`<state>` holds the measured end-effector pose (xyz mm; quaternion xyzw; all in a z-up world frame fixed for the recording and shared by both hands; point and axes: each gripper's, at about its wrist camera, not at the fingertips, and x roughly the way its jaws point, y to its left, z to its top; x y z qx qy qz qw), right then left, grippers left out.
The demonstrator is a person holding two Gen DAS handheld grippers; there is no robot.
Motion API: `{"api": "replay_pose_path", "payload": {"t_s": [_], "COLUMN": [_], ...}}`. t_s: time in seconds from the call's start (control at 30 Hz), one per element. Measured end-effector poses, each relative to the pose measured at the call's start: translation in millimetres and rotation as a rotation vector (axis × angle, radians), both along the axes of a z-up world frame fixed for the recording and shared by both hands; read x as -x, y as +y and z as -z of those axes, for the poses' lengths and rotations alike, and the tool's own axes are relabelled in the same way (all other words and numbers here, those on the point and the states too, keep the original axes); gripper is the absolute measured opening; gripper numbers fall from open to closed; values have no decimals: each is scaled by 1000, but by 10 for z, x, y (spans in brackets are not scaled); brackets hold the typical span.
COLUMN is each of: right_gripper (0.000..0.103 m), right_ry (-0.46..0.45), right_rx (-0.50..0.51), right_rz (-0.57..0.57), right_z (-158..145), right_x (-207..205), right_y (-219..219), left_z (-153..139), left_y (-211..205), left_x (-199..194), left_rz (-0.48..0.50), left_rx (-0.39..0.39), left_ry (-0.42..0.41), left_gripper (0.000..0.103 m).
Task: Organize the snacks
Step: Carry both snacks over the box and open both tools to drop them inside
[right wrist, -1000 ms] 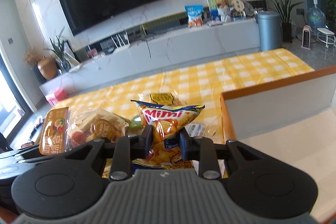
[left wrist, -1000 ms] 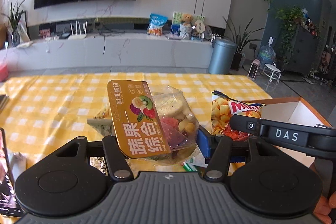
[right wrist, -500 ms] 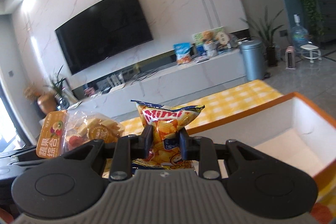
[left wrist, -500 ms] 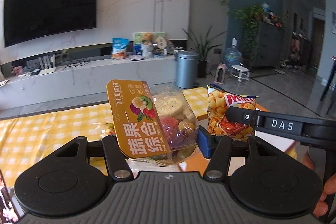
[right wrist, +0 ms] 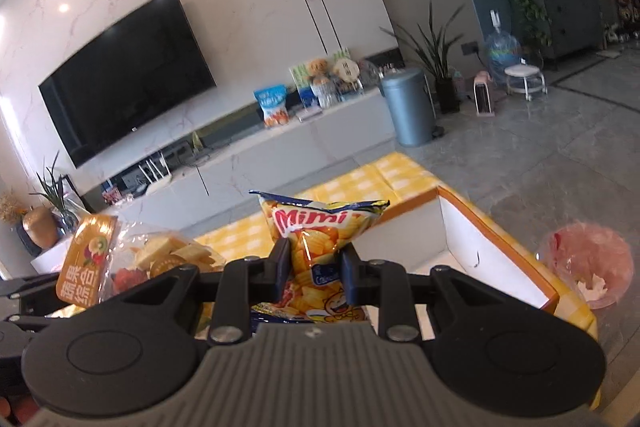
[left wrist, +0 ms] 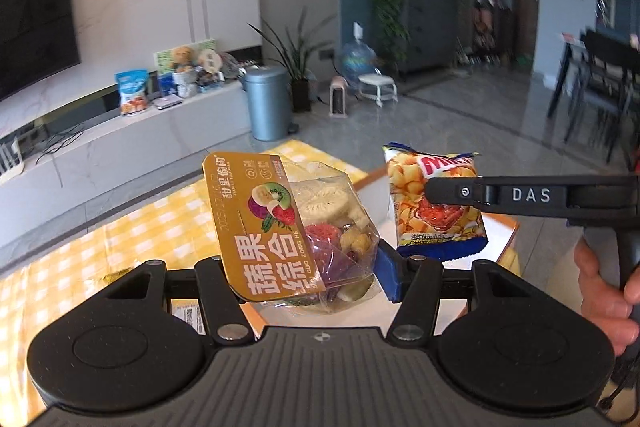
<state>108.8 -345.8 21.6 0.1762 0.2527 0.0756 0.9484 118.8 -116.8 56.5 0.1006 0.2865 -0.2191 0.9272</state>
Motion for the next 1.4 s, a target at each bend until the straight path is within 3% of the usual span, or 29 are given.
{"api": "replay_pose_path", "payload": {"t_s": [0.3, 0.47, 0.73, 1.03, 1.13, 1.3, 1.4], "right_gripper": [25, 25, 25, 25, 25, 25, 25], "right_ry": [145, 206, 434, 505, 529, 551, 567], "right_rx": [44, 165, 315, 357, 338, 287, 261], "right_rz": [-86, -205, -412, -469, -457, -466, -480], "right_z": [376, 563, 1034, 1158, 1188, 1203, 1208], "right_x": [-644, -1169, -1866, -2031, -2048, -2056, -2047], "right_y": [-5, 139, 367, 538, 547, 543, 562], "left_z": [322, 482, 749, 968, 1032, 1118, 1154], "left_y": [-160, -177, -212, -271, -344, -411, -432], "left_x": [-340, -499, -733, -930, -945, -1009, -998], "left_rz": [80, 116, 170, 166, 191, 202, 194], "left_rx": [-151, -182, -237, -308, -382, -446, -489], "left_ry": [82, 161, 276, 390, 407, 423, 382], "left_gripper": [66, 66, 66, 67, 67, 70, 74]}}
